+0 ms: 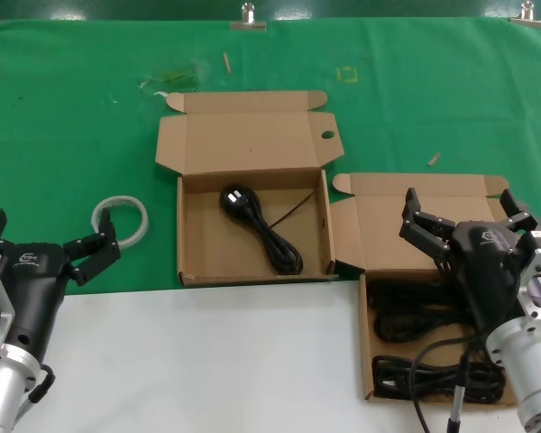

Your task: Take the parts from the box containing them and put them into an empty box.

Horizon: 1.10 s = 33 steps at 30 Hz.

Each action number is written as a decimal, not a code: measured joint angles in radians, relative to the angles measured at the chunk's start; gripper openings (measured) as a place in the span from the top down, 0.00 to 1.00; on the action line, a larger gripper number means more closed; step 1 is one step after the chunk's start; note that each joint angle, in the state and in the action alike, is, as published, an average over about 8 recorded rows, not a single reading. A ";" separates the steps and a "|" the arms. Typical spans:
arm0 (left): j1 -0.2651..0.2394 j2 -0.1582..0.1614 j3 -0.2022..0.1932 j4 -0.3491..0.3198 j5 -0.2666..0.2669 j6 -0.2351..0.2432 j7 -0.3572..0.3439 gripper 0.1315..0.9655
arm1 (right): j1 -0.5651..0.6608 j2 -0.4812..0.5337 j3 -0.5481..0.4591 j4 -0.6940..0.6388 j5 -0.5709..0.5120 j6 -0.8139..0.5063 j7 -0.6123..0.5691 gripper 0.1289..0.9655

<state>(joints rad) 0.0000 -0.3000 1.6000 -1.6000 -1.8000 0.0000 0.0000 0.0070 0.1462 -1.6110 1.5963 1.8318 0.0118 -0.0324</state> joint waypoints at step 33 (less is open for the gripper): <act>0.000 0.000 0.000 0.000 0.000 0.000 0.000 0.00 | 0.000 0.000 0.000 0.000 0.000 0.000 0.000 0.00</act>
<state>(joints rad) 0.0000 -0.3000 1.6000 -1.6000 -1.8000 0.0000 0.0000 0.0070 0.1462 -1.6110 1.5963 1.8318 0.0118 -0.0324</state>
